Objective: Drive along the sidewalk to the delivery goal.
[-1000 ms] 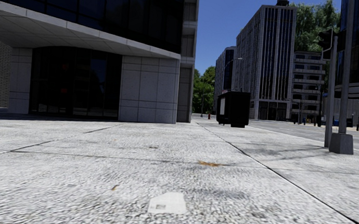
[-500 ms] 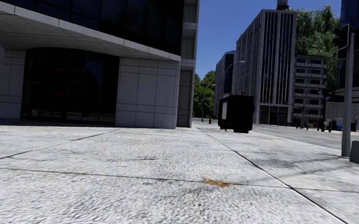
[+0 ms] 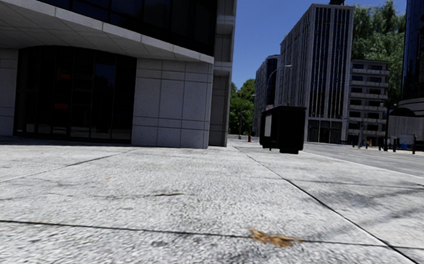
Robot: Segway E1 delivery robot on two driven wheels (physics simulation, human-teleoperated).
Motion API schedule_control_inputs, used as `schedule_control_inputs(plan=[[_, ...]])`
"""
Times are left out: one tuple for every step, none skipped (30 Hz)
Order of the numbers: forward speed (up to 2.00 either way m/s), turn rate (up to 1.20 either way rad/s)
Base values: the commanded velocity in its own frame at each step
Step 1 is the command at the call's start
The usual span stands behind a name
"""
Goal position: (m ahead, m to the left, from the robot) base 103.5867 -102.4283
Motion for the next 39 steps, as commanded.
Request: schedule_control_inputs(plan=[[1.31,0.0],[1.31,0.0],[1.31,0.0],[1.31,0.0],[1.31,0.0],[1.31,0.0],[1.35,0.0],[2.0,0.0],[2.0,0.0],[2.0,0.0],[2.0,0.0],[2.0,0.0],[2.0,0.0],[2.0,0.0],[2.0,0.0],[2.0,-0.21],[2.0,-0.31],[2.0,-0.33],[2.0,-0.33],[2.0,-0.33],[2.0,-0.33],[2.0,-0.33],[2.0,-0.33],[2.0,-0.33],[2.0,-0.33],[2.0,-0.33],[2.0,-0.33],[2.0,-0.33],[2.0,-0.33],[2.0,-0.33],[2.0,-0.33],[2.0,-0.33],[2.0,-0.33],[2.0,-0.33],[2.0,-0.33],[2.0,-0.33],[2.0,-0.33],[2.0,-0.33],[2.0,-0.33]])
